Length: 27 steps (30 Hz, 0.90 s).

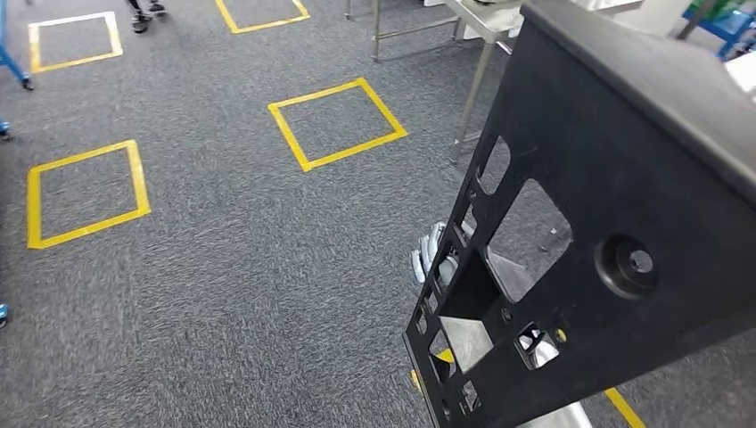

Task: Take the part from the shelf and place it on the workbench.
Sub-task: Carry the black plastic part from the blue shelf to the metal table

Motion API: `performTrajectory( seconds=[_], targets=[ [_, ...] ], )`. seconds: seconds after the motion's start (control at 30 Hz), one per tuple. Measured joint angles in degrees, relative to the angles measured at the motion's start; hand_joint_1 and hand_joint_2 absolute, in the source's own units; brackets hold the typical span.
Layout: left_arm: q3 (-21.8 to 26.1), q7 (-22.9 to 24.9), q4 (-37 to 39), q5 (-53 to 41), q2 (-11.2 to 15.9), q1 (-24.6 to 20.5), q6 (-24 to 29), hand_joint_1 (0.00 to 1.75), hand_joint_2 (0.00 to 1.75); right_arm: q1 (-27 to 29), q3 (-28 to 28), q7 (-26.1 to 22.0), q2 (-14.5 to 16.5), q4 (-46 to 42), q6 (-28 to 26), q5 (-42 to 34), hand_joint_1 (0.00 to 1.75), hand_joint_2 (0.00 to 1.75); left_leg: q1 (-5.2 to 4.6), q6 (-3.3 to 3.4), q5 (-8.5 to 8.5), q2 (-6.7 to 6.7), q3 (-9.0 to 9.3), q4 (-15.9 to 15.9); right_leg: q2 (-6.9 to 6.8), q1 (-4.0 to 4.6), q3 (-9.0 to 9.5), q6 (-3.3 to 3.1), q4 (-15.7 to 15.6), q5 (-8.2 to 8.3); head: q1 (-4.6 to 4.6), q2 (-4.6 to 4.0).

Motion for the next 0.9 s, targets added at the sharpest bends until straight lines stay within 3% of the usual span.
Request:
performTrajectory(
  seconds=[0.03, 0.07, 0.1, 0.13, 0.2, 0.27, 0.33, 0.37, 0.43, 0.5, 0.53, 0.57, 0.6, 0.63, 0.67, 0.73, 0.8, 0.87, 0.9],
  targets=[
    [0.01, -0.02, 0.00, -0.08, 0.03, 0.04, -0.15, 0.00, 1.75, -0.01, -0.04, 0.02, 0.05, 0.16, 0.03, -0.01, 1.64, 1.75, -0.14, 0.08, -0.08, 0.79, 0.00, 0.02, -0.35, -0.10, -1.69, 0.12, 3.33, -1.09, 0.00, 0.00],
    [0.01, -0.07, 0.00, -0.20, 0.06, -0.01, -0.37, 0.00, 1.75, 0.03, -0.09, 0.04, 0.09, 0.32, 0.08, -0.03, 1.64, 1.75, -0.24, 0.13, -0.18, 1.53, 0.03, 0.03, -0.49, -0.17, -2.49, 0.15, 4.83, -1.14, 0.00, 0.00],
    [0.01, -0.14, 0.00, -0.30, 0.07, -0.17, -0.61, 0.00, 1.75, 0.05, -0.13, 0.06, 0.11, 0.46, 0.15, -0.05, 1.64, 1.75, -0.33, 0.14, -0.29, 2.22, 0.11, 0.05, -0.65, -0.19, -2.08, 0.08, 3.96, -0.10, 0.00, 0.00],
    [0.01, -0.25, 0.00, -0.38, 0.05, -0.41, -0.81, 0.00, 1.75, 0.05, -0.15, 0.08, 0.14, 0.55, 0.27, -0.07, 1.64, 1.75, -0.41, 0.09, -0.43, 2.86, 0.28, 0.05, -1.12, -0.13, -0.41, -0.12, 0.75, 1.78, 0.00, 0.00],
    [0.01, -0.46, 0.00, -0.37, -0.02, -0.93, -1.13, 0.00, 1.75, -0.05, -0.15, 0.12, 0.26, 0.61, 0.59, -0.10, 1.64, 1.75, -0.65, -0.16, -0.78, 3.98, 0.71, 0.05, -3.97, 0.48, 3.95, -0.92, -7.58, 5.02, 0.00, 0.00],
    [0.01, -0.62, 0.00, -0.30, -0.06, -1.30, -1.29, 0.00, 1.75, -0.21, -0.16, 0.16, 0.45, 0.61, 0.84, -0.15, 1.64, 1.75, -0.79, -0.64, -1.07, 5.04, 1.03, 0.00, -5.86, 1.26, 5.88, -1.68, -11.52, 5.84, 0.00, 0.00],
    [0.01, -0.68, -0.01, -0.26, -0.07, -1.59, -1.33, 0.00, 1.75, -0.25, -0.19, 0.20, 0.56, 0.59, 0.93, -0.17, 1.64, 1.75, -0.83, -1.20, -1.29, 6.28, 1.42, -0.22, -4.67, 1.45, 5.88, -2.14, -11.86, 5.90, -0.01, 0.00],
    [0.01, -0.69, -0.01, -0.25, -0.07, -1.72, -1.35, 0.00, 1.75, -0.22, -0.20, 0.22, 0.61, 0.59, 0.95, -0.17, 1.64, 1.75, -0.78, -1.51, -1.64, 6.05, 1.60, -0.03, -3.90, 1.28, 6.08, -2.38, -12.22, 6.08, -0.01, 0.00],
    [0.01, -0.72, -0.02, -0.25, -0.05, -1.84, -1.35, 0.00, 1.75, -0.33, -0.25, 0.24, 0.83, 0.59, 0.98, -0.20, 1.64, 1.75, -0.63, -1.97, -3.74, 3.63, 0.62, 3.05, -2.44, 0.79, 6.58, -2.92, -12.95, 6.48, -0.02, 0.00],
    [0.01, -0.72, -0.02, -0.25, -0.03, -1.70, -1.34, 0.00, 1.75, -0.42, -0.26, 0.26, 1.17, 0.67, 0.98, -0.22, 1.64, 1.75, -0.43, -2.23, -7.19, 0.86, -2.89, 10.40, -0.93, 0.56, 6.73, -3.20, -13.08, 6.58, -0.02, 0.00],
    [0.01, -0.71, -0.02, -0.25, -0.02, -1.59, -1.34, 0.00, 1.75, -0.40, -0.26, 0.28, 1.28, 0.75, 0.98, -0.22, 1.64, 1.75, -0.41, -2.35, -8.34, 0.39, -4.84, 13.98, -0.07, 0.54, 6.73, -3.23, -13.01, 6.56, -0.02, 0.00],
    [0.01, -0.74, -0.02, -0.25, -0.02, -1.50, -1.34, 0.00, 1.75, -0.36, -0.26, 0.31, 1.34, 0.84, 0.98, -0.22, 1.64, 1.75, -0.38, -2.44, -8.47, 0.23, -6.19, 16.07, 0.82, 0.53, 6.73, -3.22, -12.91, 6.51, -0.02, 0.00],
    [0.01, -0.80, -0.02, -0.25, -0.02, -1.47, -1.40, 0.00, 1.75, -0.34, -0.26, 0.35, 1.34, 0.93, 0.97, -0.22, 1.64, 1.75, -0.33, -2.50, -7.40, 0.18, -6.52, 15.88, 1.72, 0.51, 6.77, -3.16, -12.78, 6.45, -0.02, 0.00],
    [0.01, -0.89, -0.02, -0.26, 0.01, -1.48, -1.50, 0.00, 1.75, -0.34, -0.26, 0.44, 1.35, 1.02, 0.95, -0.22, 1.64, 1.75, -0.23, -2.51, -5.37, -0.03, -5.79, 13.49, 2.58, 0.47, 6.84, -3.05, -12.61, 6.35, -0.02, 0.00],
    [0.01, -0.97, -0.02, -0.26, 0.05, -1.53, -1.61, 0.00, 1.75, -0.36, -0.26, 0.56, 1.39, 1.09, 0.90, -0.25, 1.64, 1.75, -0.08, -2.51, -2.90, -0.70, -4.27, 9.56, 3.39, 0.41, 6.89, -2.88, -12.39, 6.19, -0.02, 0.00],
    [0.02, -1.01, -0.02, 0.05, 0.13, -1.55, -1.74, 0.00, 1.75, -0.59, -0.26, 0.87, 1.60, 1.32, 0.74, -0.30, 1.64, 1.75, 0.26, -2.38, -0.20, -3.18, -1.52, 2.86, 4.80, 0.38, 6.61, -2.33, -11.77, 5.88, -0.02, 0.00],
    [0.15, -0.70, -0.02, 0.81, 0.13, -1.47, -1.42, 0.00, 1.75, -0.86, -0.25, 1.07, 1.80, 1.57, 0.58, -0.31, 1.64, 1.75, 0.23, -1.97, -0.13, -4.31, -0.75, 0.92, 5.99, 0.23, 6.05, -1.60, -11.46, 5.89, -0.02, 0.00],
    [0.44, -0.03, -0.02, 1.41, 0.07, -1.18, -0.73, 0.00, 1.75, -0.95, -0.24, 1.20, 1.85, 1.68, 0.26, -0.50, 1.64, 1.75, 0.15, -1.25, 0.16, -3.14, -0.64, 0.58, 6.58, -0.01, 5.73, -0.91, -11.44, 5.97, -0.02, 0.00],
    [0.57, 0.26, -0.02, 1.55, -0.02, -0.85, -0.30, 0.00, 1.75, -1.03, -0.24, 1.34, 1.85, 1.70, 0.06, -0.73, 1.64, 1.75, 0.19, -0.86, 0.30, -2.50, -0.51, 0.32, 5.69, 0.01, 5.42, -0.61, -10.85, 5.53, -0.02, 0.00]
  ],
)
